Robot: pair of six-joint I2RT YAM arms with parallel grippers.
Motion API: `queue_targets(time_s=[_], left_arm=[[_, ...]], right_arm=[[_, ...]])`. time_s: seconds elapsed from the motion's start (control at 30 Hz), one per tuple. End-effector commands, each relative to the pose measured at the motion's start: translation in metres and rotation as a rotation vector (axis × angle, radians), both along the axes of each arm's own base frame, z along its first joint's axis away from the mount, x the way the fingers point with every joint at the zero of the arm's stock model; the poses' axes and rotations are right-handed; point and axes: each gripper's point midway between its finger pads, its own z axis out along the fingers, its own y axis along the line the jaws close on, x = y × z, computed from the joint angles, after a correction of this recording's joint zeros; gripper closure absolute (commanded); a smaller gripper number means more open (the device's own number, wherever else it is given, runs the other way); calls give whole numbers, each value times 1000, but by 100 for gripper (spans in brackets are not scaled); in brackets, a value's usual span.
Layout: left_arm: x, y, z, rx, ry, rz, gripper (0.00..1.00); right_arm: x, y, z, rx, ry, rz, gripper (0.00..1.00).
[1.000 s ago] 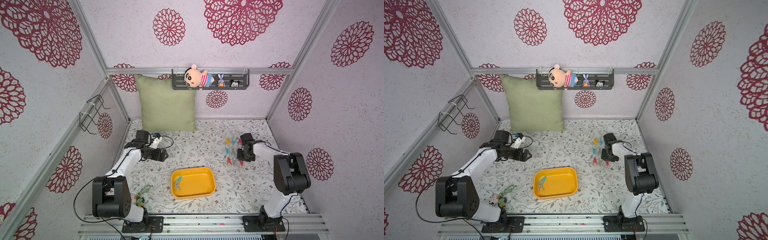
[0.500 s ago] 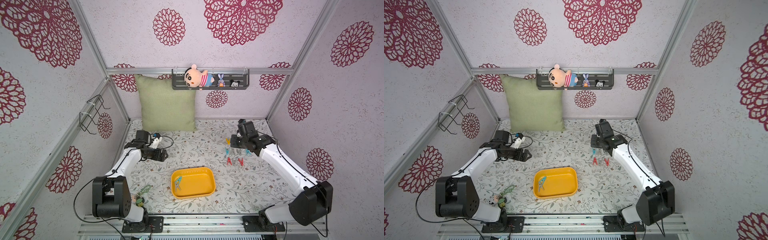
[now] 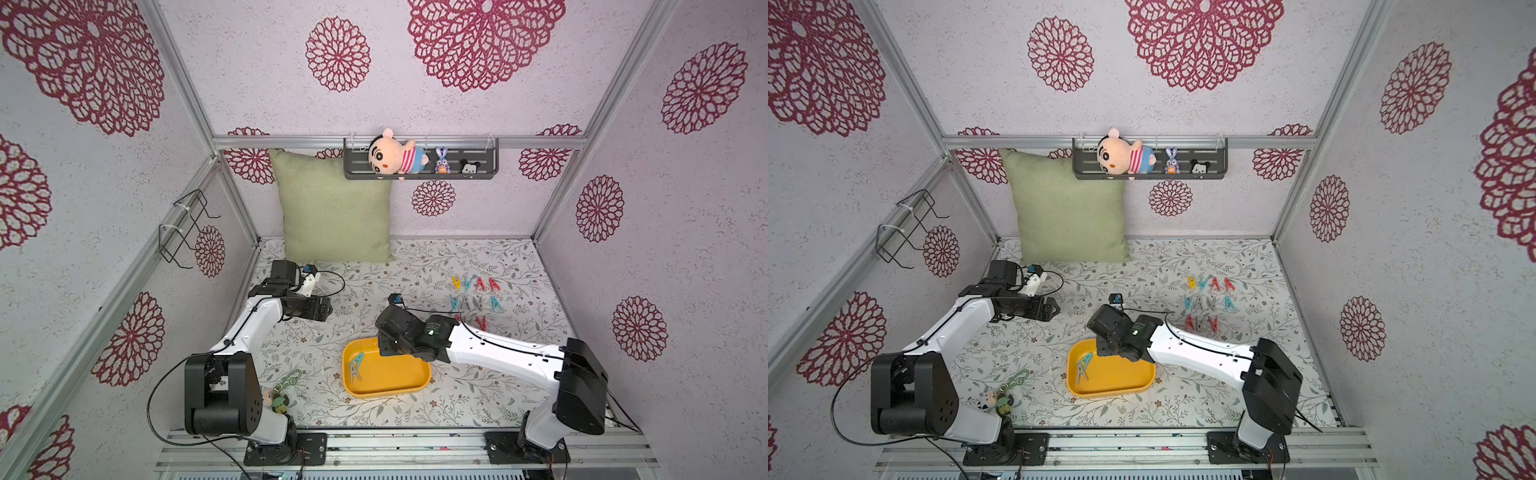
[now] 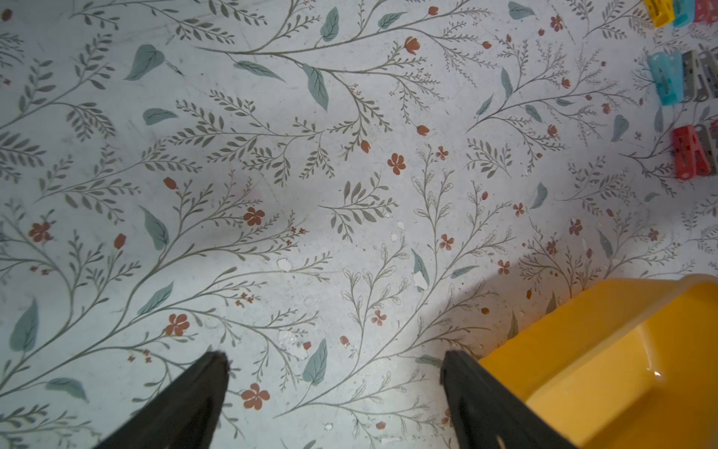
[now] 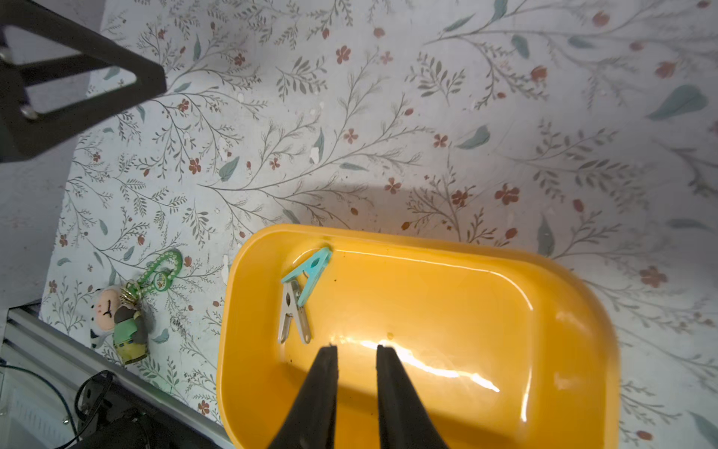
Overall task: Take the clothespins out of the storage box
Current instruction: Pick up the clothespin from the storage box.
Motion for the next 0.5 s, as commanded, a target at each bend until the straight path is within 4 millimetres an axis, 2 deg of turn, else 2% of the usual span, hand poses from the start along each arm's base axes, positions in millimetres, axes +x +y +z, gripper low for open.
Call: queue_targets(time_s=[0.0, 0.3, 0.47], left_arm=[[8, 14, 12, 39, -64, 52, 6], [9, 16, 25, 34, -103, 71, 6], [8, 16, 30, 31, -116, 74, 6]], right_arm=[[12, 17, 3, 79, 1, -122, 76], [-1, 64, -44, 21, 92, -120, 75], [-5, 79, -60, 16, 108, -110, 75]])
